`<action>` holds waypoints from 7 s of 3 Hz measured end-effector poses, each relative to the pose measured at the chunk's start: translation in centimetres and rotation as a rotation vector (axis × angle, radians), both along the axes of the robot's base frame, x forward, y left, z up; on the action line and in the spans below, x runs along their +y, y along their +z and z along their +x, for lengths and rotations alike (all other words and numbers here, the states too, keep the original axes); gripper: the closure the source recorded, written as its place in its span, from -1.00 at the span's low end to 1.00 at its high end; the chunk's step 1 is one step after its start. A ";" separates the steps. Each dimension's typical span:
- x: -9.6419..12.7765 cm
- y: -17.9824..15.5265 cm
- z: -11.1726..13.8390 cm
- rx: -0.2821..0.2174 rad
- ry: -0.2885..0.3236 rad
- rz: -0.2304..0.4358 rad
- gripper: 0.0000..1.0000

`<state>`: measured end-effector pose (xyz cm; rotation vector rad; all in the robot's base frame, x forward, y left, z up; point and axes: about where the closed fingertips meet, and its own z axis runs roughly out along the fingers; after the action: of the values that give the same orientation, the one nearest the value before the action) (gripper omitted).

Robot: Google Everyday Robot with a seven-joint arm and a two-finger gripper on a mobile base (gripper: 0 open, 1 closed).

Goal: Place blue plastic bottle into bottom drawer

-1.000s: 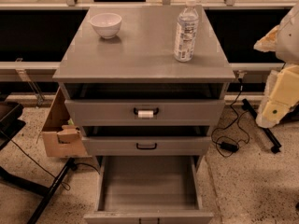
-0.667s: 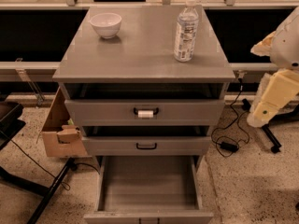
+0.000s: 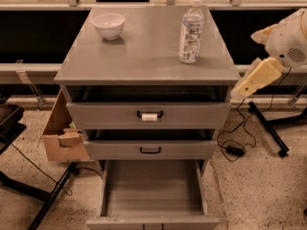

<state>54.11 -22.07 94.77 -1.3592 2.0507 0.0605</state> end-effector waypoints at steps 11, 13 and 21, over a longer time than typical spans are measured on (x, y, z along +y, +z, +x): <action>9.7 -1.9 24.5 -0.307 0.141 0.794 0.42; 9.7 -1.9 24.5 -0.307 0.141 0.794 1.00; 8.4 -21.4 -1.2 -0.332 -0.129 0.771 1.00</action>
Offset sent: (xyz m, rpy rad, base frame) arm 0.1312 0.0128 0.0272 0.3439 -0.2975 -0.0047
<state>52.93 -13.72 73.41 -0.6972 1.5727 0.4820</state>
